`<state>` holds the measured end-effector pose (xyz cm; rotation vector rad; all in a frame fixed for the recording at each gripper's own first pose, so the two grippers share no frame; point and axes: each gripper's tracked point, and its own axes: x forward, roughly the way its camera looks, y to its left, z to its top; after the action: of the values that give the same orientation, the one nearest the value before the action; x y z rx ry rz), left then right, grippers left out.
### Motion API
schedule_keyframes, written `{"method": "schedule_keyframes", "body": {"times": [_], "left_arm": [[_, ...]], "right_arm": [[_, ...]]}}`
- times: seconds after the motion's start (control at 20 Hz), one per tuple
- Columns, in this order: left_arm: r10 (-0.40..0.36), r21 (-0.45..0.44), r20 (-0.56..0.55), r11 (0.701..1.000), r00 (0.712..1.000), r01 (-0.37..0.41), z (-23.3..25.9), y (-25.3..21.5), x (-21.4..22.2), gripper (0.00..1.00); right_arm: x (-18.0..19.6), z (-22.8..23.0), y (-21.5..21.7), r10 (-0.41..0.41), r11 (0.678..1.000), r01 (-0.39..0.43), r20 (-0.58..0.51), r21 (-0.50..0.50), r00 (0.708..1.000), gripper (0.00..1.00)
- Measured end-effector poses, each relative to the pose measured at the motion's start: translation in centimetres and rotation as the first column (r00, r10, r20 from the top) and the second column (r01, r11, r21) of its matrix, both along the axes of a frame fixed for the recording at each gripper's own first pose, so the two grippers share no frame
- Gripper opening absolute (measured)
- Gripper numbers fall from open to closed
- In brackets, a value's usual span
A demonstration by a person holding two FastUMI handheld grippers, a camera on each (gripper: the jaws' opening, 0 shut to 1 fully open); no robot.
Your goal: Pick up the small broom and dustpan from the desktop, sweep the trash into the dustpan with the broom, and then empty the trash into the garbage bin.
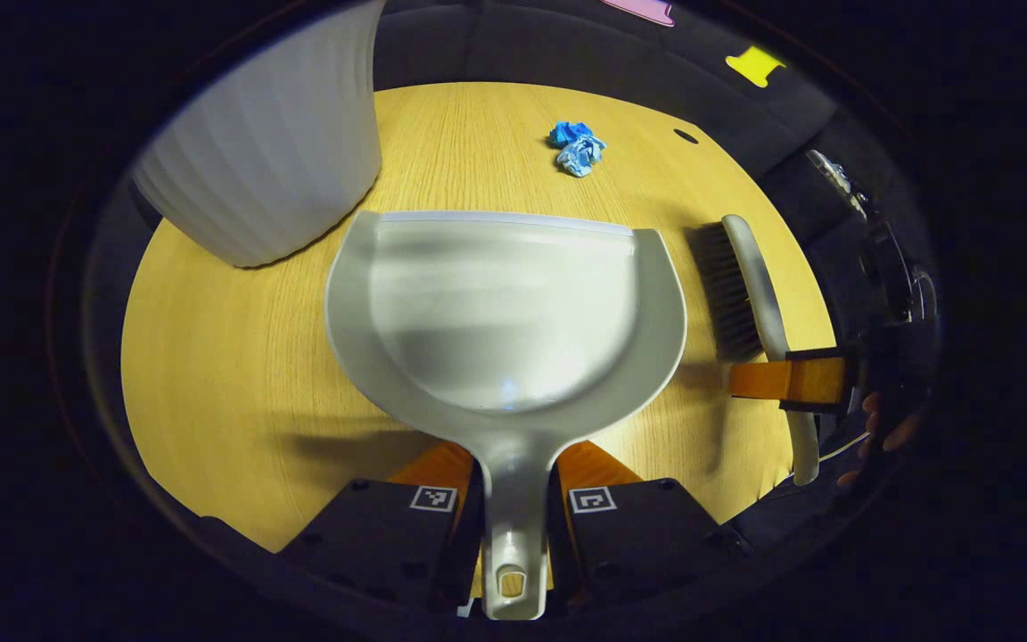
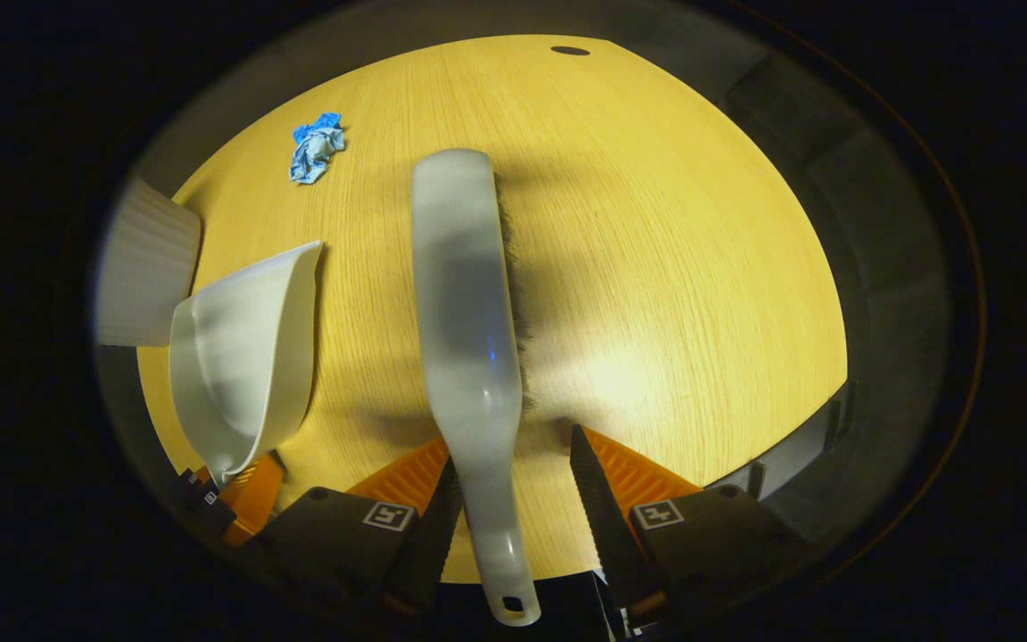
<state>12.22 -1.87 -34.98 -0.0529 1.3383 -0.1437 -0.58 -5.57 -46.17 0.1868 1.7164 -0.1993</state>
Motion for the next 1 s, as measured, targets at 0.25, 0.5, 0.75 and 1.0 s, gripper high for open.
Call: {"method": "schedule_keyframes", "body": {"times": [0.25, 0.5, 0.75, 1.0], "left_arm": [[-0.008, -0.001, -0.002, 1.000, 1.000, 0.008, 0.0, 0.0, -0.1, 0.30], [-0.070, 0.015, -0.013, 0.997, 0.997, 0.070, 0.0, 0.4, -0.4, 0.30], [-0.141, 0.021, -0.028, 0.990, 0.990, 0.142, 0.2, 1.5, -0.3, 0.31], [-0.239, 0.040, -0.062, 0.970, 0.969, 0.242, 0.6, 3.4, 0.6, 0.30]], "right_arm": [[1.0, -0.2, 0.4, 0.026, 0.999, -0.025, -0.036, 0.026, 0.999, 0.34], [5.0, 2.4, 0.3, 0.157, 0.985, -0.159, 0.021, 0.066, 0.987, 0.27], [10.7, 4.1, -0.9, 0.221, 0.972, -0.227, 0.080, 0.064, 0.972, 0.27], [18.3, 2.4, -2.4, 0.438, 0.898, -0.439, 0.093, -0.007, 0.894, 0.26]]}}
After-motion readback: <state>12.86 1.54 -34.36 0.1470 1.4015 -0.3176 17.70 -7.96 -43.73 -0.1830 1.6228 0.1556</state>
